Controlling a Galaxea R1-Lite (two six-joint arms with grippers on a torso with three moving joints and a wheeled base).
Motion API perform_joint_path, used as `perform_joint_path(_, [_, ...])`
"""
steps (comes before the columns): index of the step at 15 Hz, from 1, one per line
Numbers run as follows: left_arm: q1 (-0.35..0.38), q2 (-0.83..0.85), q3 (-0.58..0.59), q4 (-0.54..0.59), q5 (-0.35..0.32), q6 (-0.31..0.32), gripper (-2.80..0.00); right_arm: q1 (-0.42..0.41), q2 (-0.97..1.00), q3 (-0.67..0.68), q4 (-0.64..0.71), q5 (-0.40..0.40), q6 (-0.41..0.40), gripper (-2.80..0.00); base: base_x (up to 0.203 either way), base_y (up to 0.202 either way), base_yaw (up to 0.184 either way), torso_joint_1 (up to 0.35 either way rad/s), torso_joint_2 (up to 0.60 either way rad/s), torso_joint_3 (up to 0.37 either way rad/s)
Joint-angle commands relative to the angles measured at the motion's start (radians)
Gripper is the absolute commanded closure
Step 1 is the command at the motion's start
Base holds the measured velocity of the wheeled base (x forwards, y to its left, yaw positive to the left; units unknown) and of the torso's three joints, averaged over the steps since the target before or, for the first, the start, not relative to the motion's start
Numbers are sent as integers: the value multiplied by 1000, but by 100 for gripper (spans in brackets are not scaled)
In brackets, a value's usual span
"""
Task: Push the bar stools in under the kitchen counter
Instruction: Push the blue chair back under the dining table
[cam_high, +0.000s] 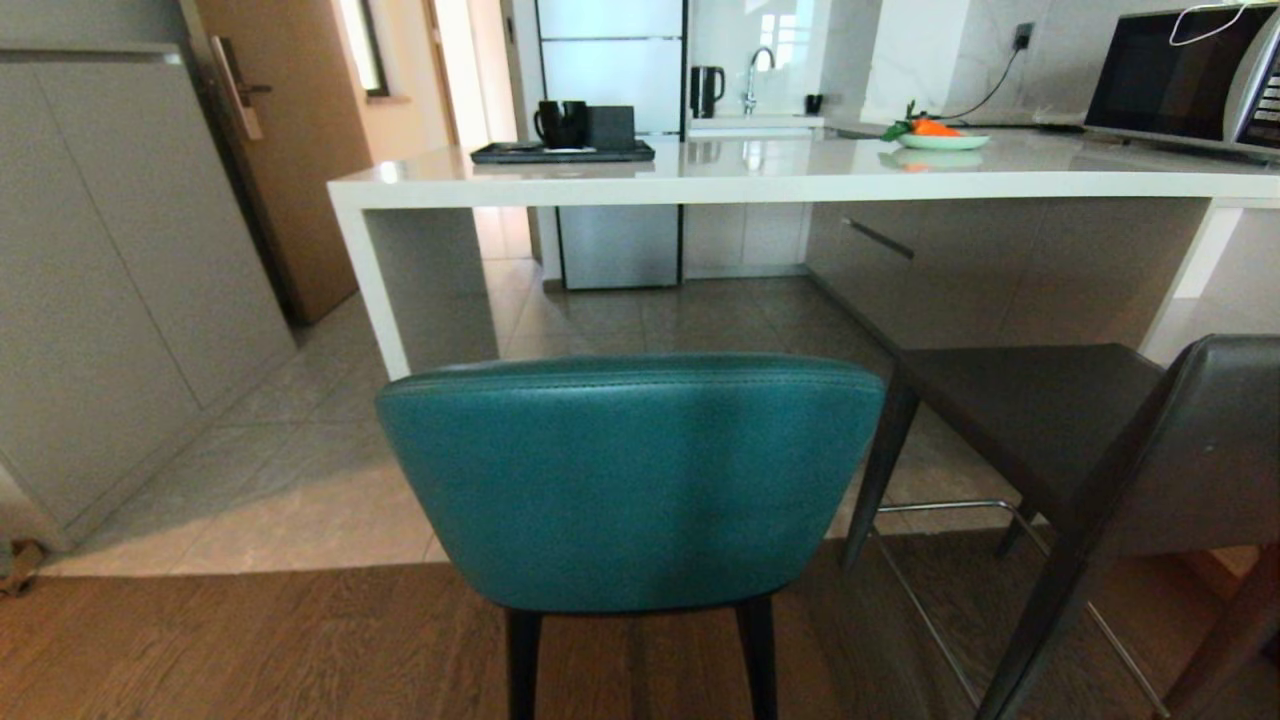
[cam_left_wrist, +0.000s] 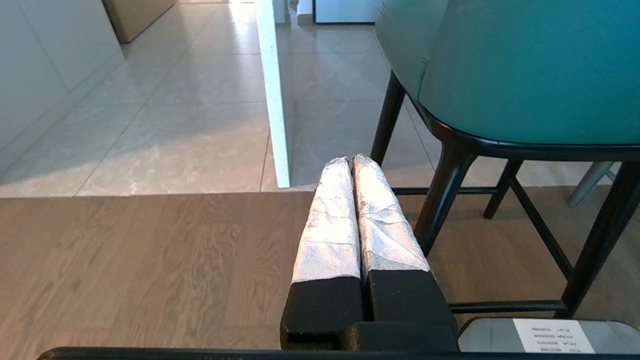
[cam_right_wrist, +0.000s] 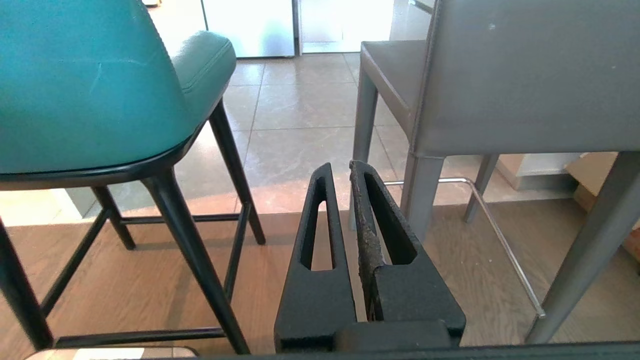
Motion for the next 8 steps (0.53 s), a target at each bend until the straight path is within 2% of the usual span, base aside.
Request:
perform_joint_path(1, [3,-2,0,-1,1,2,0,0,2,29,0,3,-2,0,0,0,0,0,0,0])
perform_joint_path(6, [3,-1,-11,-12,3,3,0,0,2,26,9,-21,30,0,0,0,0,0,0,0])
perform_joint_path(8, [3,15,-97,17,-6,-1,0,0,8,-8,16,-28,28,0,0,0,0,0,0,0])
